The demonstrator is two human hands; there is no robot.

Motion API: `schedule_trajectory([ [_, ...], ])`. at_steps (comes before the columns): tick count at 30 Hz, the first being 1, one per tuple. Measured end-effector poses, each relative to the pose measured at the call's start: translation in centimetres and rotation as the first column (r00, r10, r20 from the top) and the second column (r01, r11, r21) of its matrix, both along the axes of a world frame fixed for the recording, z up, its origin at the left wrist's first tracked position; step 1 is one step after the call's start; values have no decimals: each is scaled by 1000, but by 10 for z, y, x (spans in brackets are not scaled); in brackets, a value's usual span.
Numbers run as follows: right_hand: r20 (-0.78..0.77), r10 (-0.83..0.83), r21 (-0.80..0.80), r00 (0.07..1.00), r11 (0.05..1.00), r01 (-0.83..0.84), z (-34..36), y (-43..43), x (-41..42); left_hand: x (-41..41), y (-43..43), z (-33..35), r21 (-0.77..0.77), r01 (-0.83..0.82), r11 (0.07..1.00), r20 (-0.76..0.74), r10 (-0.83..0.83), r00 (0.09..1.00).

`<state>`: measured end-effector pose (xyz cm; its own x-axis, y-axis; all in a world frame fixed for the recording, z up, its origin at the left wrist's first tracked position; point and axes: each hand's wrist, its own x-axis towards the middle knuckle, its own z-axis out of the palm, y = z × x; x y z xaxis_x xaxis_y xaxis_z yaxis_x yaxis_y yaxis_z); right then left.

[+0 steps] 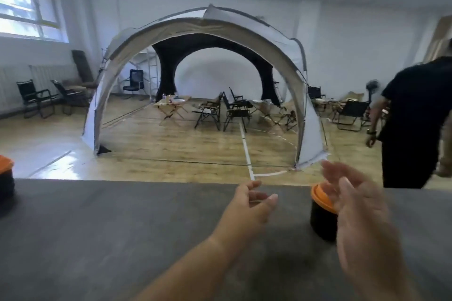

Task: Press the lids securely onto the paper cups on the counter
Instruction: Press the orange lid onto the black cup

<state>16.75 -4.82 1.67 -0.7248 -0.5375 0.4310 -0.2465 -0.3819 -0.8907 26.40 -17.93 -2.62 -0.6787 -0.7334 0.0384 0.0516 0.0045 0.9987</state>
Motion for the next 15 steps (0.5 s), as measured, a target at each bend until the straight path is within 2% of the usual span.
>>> schedule_trajectory([
  [2, -101, -270, 107, 957, 954, 281, -9, 9, -29, -34, 10, 0, -15, 64, 998, 36, -64, 997],
  [4, -38, -348, 223, 937, 911, 348, -15, 11, -49, -63, 19, 1, -10, 131, 991, 60, -130, 990],
  [6, 143, -313, 345, 939, 905, 249, -22, 5, -62, -83, 26, 3, -30, 198, 980, 103, -194, 976],
  [9, 403, -165, 335, 900, 942, 24, -36, -10, -66, -92, 32, 2, -81, 286, 955, 171, -270, 948],
  [12, 415, -11, 272, 910, 956, -113, -34, -28, -43, -73, 26, 3, -140, 171, 975, 94, -159, 983],
  [15, 305, 126, 336, 944, 913, -230, -38, -50, -15, -38, 3, -1, -194, -53, 980, 20, 58, 998],
])
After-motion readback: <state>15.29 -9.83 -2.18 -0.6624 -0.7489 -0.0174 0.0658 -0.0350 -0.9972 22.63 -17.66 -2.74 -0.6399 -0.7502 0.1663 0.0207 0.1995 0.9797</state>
